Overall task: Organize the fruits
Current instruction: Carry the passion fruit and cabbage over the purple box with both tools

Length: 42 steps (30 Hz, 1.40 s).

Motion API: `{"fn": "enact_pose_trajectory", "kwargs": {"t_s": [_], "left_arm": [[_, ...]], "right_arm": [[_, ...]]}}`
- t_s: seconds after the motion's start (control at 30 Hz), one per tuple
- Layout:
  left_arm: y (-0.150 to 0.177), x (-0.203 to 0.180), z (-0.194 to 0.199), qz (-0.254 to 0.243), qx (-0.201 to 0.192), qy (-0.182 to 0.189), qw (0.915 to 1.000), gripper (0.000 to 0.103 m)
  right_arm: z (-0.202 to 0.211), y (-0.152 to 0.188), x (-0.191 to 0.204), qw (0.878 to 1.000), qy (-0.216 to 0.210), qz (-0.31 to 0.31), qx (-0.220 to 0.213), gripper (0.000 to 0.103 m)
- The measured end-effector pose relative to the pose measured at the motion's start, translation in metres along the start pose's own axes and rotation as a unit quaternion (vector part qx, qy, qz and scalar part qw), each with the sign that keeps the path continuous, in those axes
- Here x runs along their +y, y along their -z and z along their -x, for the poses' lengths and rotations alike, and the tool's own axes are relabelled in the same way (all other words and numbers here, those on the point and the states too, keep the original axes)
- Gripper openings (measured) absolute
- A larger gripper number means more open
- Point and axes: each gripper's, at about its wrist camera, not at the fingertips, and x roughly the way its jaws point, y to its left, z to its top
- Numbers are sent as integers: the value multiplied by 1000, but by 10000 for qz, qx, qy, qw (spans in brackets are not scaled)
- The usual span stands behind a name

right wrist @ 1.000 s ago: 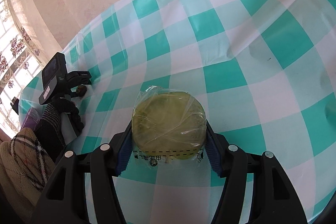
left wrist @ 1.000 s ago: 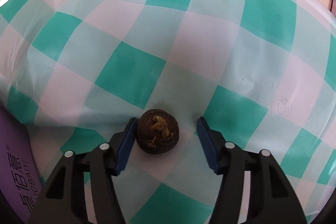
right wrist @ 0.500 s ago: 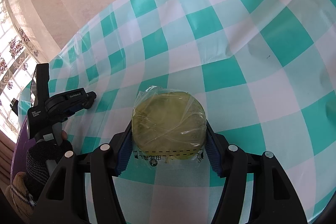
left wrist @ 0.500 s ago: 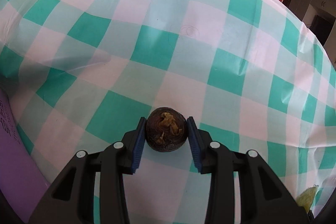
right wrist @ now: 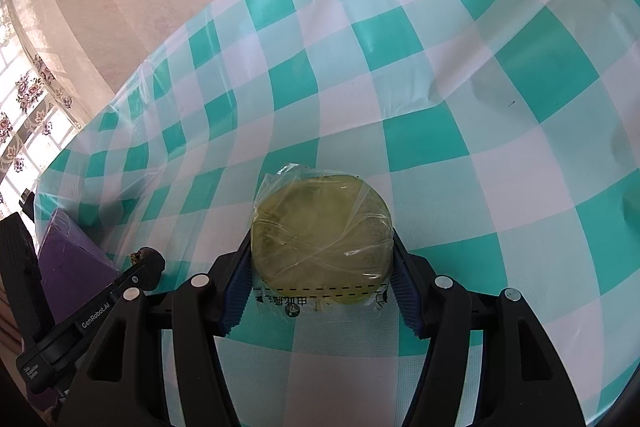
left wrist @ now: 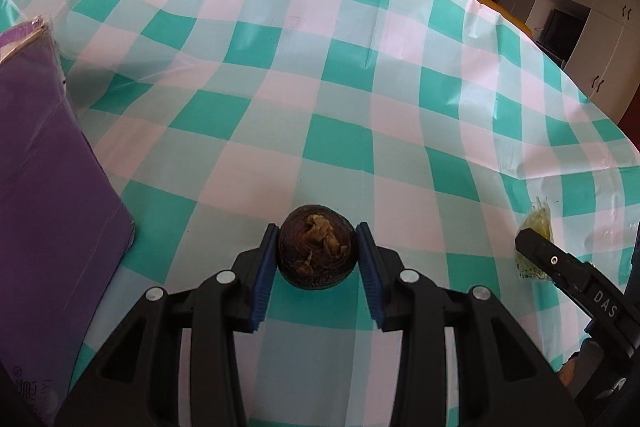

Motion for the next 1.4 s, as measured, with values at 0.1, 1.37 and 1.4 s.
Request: {"fn": "enact_pose_trajectory", "kwargs": {"t_s": [0.1, 1.37, 1.4], "left_arm": [[15, 9, 11, 54, -53, 27, 10000, 39], [97, 41, 102, -476, -389, 7, 9981, 39], [98, 41, 105, -507, -429, -7, 9978, 39]], "right_arm": [[-1, 0, -1, 10000, 8, -31, 21, 60], [72, 116, 81, 9943, 426, 976, 46, 60], [72, 118, 83, 9940, 439, 1001, 57, 60]]}}
